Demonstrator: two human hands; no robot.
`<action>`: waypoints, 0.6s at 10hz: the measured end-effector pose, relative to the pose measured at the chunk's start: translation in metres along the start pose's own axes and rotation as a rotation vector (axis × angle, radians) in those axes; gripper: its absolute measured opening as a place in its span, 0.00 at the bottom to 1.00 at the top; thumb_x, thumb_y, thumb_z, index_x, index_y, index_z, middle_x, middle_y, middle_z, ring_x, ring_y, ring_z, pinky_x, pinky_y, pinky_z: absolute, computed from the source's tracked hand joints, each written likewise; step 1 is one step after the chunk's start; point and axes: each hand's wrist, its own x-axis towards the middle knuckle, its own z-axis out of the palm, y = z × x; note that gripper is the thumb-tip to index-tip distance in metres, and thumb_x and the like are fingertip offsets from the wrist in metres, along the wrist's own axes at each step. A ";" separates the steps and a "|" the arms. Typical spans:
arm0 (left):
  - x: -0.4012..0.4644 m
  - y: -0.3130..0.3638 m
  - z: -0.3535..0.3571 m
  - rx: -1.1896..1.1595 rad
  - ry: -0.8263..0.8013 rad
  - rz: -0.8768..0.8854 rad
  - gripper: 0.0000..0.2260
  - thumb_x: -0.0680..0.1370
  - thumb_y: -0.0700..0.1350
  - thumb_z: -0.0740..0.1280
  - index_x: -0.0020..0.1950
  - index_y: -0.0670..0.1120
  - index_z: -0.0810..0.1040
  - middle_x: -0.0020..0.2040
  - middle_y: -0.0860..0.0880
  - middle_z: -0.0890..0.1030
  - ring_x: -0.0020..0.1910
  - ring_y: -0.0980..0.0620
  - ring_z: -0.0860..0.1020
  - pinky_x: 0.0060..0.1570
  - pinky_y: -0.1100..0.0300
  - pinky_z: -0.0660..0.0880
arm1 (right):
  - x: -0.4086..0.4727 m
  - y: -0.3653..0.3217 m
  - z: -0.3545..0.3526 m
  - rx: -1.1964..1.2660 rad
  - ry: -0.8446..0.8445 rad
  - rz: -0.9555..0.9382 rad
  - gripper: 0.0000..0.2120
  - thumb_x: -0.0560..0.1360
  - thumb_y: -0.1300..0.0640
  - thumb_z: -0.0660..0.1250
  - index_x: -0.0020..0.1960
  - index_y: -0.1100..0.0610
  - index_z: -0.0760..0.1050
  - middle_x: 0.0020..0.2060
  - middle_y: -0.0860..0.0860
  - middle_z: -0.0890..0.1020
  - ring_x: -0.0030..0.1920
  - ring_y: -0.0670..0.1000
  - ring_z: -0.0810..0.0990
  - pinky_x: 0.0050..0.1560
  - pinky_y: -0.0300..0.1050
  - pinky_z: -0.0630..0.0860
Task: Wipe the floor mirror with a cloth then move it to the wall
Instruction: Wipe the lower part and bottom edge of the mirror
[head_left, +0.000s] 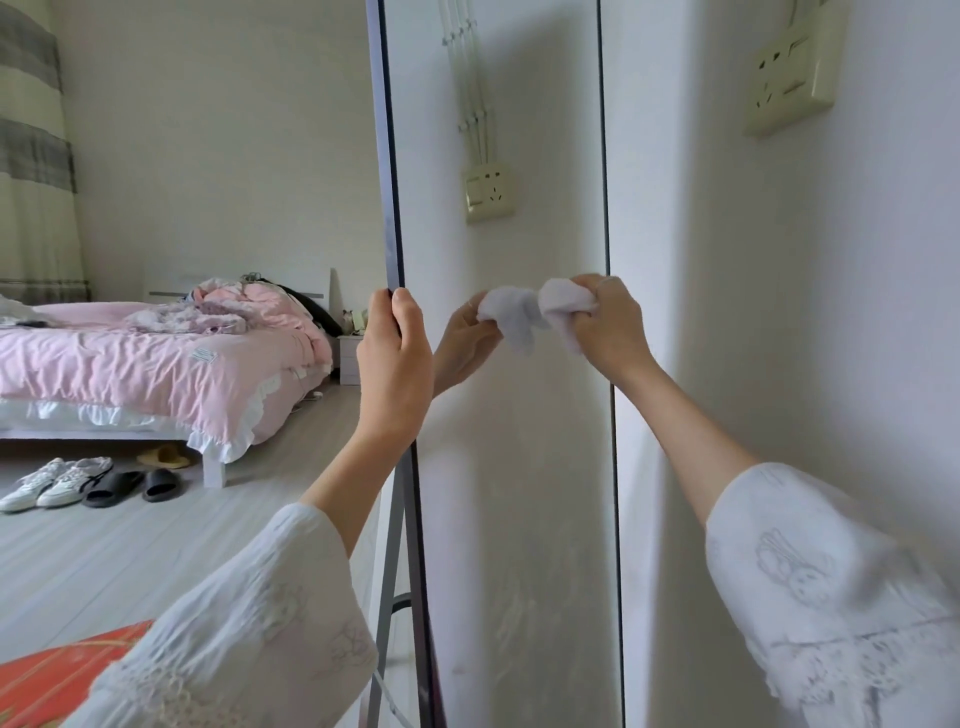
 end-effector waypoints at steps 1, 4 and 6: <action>-0.032 0.060 -0.024 -0.027 0.044 -0.039 0.13 0.82 0.48 0.50 0.44 0.41 0.66 0.32 0.51 0.66 0.33 0.53 0.65 0.34 0.62 0.61 | 0.015 -0.007 0.019 0.067 0.026 -0.054 0.12 0.72 0.65 0.63 0.55 0.62 0.76 0.56 0.56 0.74 0.52 0.51 0.71 0.48 0.33 0.63; -0.021 0.039 -0.016 0.037 0.030 0.002 0.14 0.82 0.49 0.50 0.37 0.46 0.61 0.31 0.51 0.62 0.30 0.55 0.61 0.31 0.68 0.63 | -0.074 0.021 0.046 -0.019 -0.206 -0.152 0.13 0.66 0.60 0.60 0.42 0.68 0.77 0.45 0.53 0.70 0.48 0.55 0.72 0.51 0.40 0.64; -0.023 0.037 -0.015 0.032 0.034 0.016 0.14 0.82 0.48 0.50 0.39 0.44 0.61 0.31 0.51 0.62 0.30 0.55 0.61 0.32 0.66 0.63 | -0.083 0.027 0.005 -0.170 -0.507 -0.087 0.10 0.69 0.59 0.66 0.47 0.63 0.78 0.42 0.53 0.76 0.48 0.55 0.78 0.46 0.40 0.67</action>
